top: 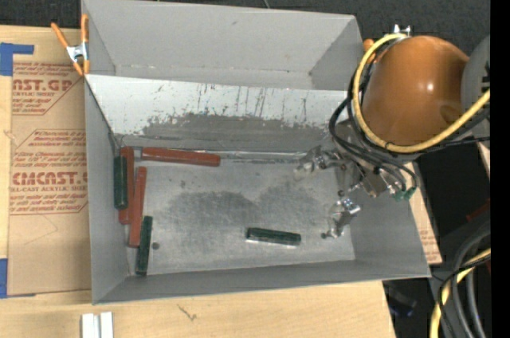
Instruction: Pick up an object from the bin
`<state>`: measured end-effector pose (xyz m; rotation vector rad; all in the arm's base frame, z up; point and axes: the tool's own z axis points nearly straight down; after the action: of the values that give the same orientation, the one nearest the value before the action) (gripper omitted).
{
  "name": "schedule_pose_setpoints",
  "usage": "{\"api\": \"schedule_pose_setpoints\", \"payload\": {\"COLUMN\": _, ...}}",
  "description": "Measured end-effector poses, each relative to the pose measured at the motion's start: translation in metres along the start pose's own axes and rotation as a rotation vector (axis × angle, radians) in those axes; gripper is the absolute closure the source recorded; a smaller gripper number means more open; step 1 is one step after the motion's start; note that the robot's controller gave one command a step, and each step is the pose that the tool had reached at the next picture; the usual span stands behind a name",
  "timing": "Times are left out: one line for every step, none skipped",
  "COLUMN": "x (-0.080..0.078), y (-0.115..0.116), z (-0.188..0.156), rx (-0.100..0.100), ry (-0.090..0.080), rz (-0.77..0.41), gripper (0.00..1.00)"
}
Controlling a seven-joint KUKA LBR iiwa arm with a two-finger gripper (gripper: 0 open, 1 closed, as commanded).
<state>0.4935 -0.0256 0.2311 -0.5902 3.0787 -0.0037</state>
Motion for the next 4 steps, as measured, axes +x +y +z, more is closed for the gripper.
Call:
{"api": "schedule_pose_setpoints", "payload": {"x": -0.004, "y": 0.014, "z": 0.015, "rx": -0.004, "ry": 0.003, "rz": -0.038, "gripper": 0.00}}
{"api": "schedule_pose_setpoints", "payload": {"x": -0.005, "y": 0.017, "z": -0.031, "rx": -0.007, "ry": 0.010, "rz": -0.107, "gripper": 0.00}}
{"api": "schedule_pose_setpoints", "payload": {"x": -0.010, "y": 0.025, "z": -0.014, "rx": 0.002, "ry": -0.007, "rz": -0.144, "gripper": 0.00}}
{"api": "schedule_pose_setpoints", "payload": {"x": -0.010, "y": 0.037, "z": 0.056, "rx": -0.003, "ry": 0.000, "rz": -0.182, "gripper": 0.00}}
